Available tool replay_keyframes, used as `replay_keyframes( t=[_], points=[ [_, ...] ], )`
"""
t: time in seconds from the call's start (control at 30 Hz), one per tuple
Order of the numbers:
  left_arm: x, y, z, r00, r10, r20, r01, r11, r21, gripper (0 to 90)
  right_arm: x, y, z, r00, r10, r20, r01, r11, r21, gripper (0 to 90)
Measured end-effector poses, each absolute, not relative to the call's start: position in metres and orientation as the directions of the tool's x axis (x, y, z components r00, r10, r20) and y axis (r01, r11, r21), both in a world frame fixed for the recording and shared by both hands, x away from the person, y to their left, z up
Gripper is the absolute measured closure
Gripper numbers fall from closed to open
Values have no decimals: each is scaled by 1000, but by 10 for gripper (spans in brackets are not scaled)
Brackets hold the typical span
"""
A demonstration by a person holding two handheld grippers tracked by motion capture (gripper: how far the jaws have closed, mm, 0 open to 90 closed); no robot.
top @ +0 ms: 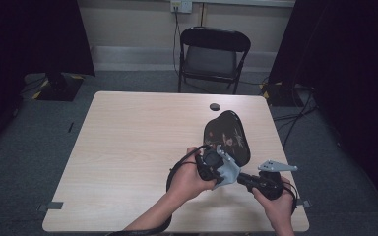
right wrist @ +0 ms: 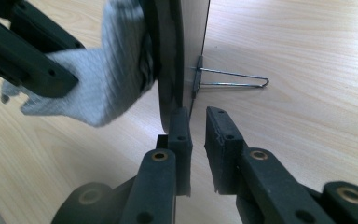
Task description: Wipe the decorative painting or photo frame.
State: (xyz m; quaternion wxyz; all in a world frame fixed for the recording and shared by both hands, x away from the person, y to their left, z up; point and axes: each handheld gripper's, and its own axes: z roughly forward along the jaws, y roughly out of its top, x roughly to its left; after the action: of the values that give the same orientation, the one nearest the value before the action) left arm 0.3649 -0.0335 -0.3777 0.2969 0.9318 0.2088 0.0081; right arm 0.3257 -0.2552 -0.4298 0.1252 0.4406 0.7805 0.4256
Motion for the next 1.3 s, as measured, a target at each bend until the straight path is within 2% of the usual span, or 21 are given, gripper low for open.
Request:
replay_keyframes(
  t=[0.77,1.13,1.3],
  points=[
    [368,-24,-430,886,444,-132,449,-753,482,799,327,-255,-430,-570,800,187,583,233,778,812],
    [372,-20,-448,873,464,-151,479,-758,443,799,327,-256,-429,-571,799,188,580,231,781,809],
    [372,-17,-445,871,465,-158,483,-753,446,799,327,-256,-430,-567,802,189,583,229,779,804]
  ],
)
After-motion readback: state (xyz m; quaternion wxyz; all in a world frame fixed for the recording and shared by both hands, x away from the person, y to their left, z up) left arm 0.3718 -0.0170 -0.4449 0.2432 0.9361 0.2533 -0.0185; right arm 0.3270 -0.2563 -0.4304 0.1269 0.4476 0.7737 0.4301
